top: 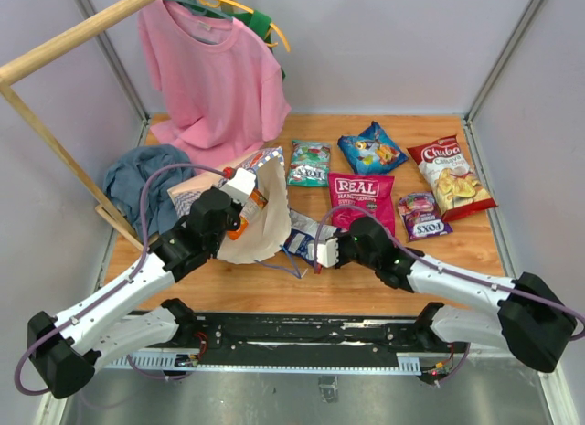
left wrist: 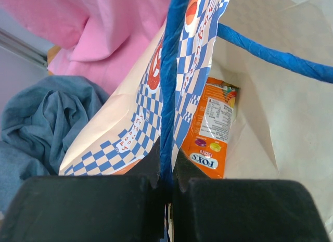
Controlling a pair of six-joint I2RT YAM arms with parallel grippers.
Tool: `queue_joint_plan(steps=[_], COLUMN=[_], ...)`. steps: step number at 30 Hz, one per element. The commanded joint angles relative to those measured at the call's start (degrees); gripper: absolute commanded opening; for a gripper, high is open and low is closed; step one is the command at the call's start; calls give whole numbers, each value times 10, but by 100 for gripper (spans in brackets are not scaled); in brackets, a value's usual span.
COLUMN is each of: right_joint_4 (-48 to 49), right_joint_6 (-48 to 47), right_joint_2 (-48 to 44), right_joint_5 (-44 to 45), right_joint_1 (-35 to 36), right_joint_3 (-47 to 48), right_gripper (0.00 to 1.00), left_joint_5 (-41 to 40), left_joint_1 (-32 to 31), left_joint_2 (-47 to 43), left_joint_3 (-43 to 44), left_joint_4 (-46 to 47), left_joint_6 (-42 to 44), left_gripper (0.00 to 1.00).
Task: Take the snacks out of the paper bag
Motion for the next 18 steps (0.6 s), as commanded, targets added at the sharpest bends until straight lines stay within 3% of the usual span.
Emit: queue_joint_plan(steps=[1,7,8,9,11,15,18], right_joint_4=[24,-11,-36,-52,-62,-49,18], right_joint_6=[3,45,51,58,58,43,32], right_joint_2=[0,-54,-63,-71,-97,-150,-152], right_joint_5=[-24,-47,-47,-40,-35,-55,-60], right_joint_1=[7,7,7,7,7,9,30], right_joint_3=[6,29,39,45,35,-16,-63], right_gripper=[1,3,19,42,96,99,99], left_joint_5=[-2,-5,-5,-5,-4,-2,-1], left_joint_1=[5,5,5,5,5,6,6], left_joint_2=[-11,-15,-15,-15,-15,-15,-15], left_joint_3=[5,5,5,4,5,5,6], left_joint_4=[8,9,9,9,9,10,9], left_joint_6=[-4,-3,-3,-3,-3,-4,-4], left_gripper=[1,1,1,1,0,1,1])
